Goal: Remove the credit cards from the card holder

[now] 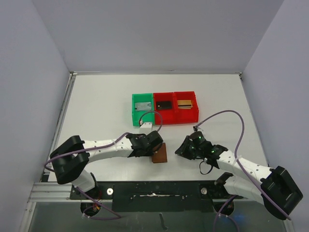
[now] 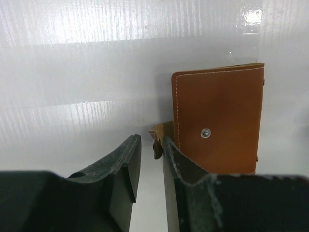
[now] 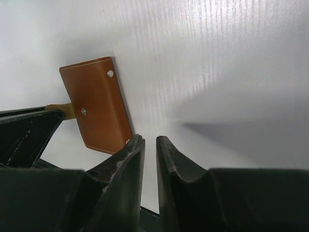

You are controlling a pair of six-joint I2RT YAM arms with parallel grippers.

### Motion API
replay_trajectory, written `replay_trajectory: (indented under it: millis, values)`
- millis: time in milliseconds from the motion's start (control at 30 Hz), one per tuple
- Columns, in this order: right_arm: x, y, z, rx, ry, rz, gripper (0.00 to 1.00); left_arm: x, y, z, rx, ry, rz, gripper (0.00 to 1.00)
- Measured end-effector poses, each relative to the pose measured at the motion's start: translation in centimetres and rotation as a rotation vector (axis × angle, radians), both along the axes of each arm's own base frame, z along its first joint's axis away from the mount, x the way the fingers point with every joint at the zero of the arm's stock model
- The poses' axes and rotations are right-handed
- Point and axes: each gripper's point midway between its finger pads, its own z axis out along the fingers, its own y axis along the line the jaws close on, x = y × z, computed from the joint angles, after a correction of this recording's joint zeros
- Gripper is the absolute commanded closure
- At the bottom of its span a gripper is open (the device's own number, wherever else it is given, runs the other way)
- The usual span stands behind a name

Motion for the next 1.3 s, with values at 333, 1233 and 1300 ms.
replay_trajectory:
  millis: [333, 1233, 1300]
  values:
    - [0.1, 0.5, 0.1, 0.011, -0.002, 0.022, 0.82, 0.7, 1.0, -0.1, -0.086, -0.011, 0.052, 0.88]
    - [1.2, 3.0, 0.2, -0.014, 0.021, 0.114, 0.75, 0.8, -2.3, 6.0, -0.428, -0.131, -0.084, 1.0]
    - [1.1, 3.1, -0.3, -0.02, 0.032, 0.117, 0.77, 0.6, -2.8, 6.3, -0.431, -0.134, -0.117, 1.0]
